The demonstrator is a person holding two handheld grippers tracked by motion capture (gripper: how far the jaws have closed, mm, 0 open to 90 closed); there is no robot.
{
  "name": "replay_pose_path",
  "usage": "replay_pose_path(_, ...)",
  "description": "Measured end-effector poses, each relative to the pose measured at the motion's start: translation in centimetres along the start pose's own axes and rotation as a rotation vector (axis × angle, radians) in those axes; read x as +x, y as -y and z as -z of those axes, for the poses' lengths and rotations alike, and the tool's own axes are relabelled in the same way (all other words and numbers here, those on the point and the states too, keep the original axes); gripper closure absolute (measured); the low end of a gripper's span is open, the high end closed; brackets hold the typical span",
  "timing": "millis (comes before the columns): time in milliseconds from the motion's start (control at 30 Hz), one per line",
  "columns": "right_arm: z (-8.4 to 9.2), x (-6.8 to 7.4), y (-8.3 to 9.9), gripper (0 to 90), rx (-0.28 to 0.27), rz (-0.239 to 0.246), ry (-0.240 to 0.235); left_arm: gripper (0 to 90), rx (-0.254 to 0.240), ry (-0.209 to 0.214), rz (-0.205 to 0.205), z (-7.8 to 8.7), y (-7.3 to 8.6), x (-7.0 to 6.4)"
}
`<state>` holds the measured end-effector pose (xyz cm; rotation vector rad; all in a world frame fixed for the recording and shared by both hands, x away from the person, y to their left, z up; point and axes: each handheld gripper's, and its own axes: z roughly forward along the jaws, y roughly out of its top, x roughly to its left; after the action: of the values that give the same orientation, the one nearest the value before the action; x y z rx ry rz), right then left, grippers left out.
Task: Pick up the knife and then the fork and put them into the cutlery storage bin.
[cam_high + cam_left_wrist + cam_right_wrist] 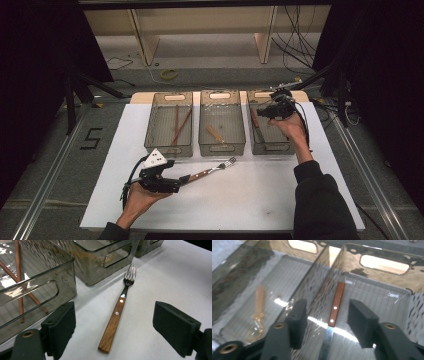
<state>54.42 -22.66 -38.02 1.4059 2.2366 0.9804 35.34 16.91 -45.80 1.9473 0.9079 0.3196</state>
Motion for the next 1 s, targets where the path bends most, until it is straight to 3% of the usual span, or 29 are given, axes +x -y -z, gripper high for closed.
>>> replay_pose_path(200, 2.4, 1.3, 0.5, 43.2, -0.057, 0.055, -0.074, 18.1, 0.017, 0.009, -0.008, -0.2, -0.2, 0.0)
replay_pose_path(500, 4.4, 3.9, 2.4, 38.3, -0.066, 0.139, -0.163, 19.0, 0.056, 0.018, -0.019, -0.5, -0.8, -0.1)
replay_pose_path(767, 5.4, 5.9, 5.4, 35.8, -0.066, 0.197, -0.234, 22.3, 0.157, 0.019, -0.036, -1.2, -1.6, -0.2)
replay_pose_path(1000, 6.2, 6.7, 7.7, 34.7, -0.061, 0.222, -0.278, 27.3, 0.268, 0.025, -0.072, -2.4, -2.0, -0.3)
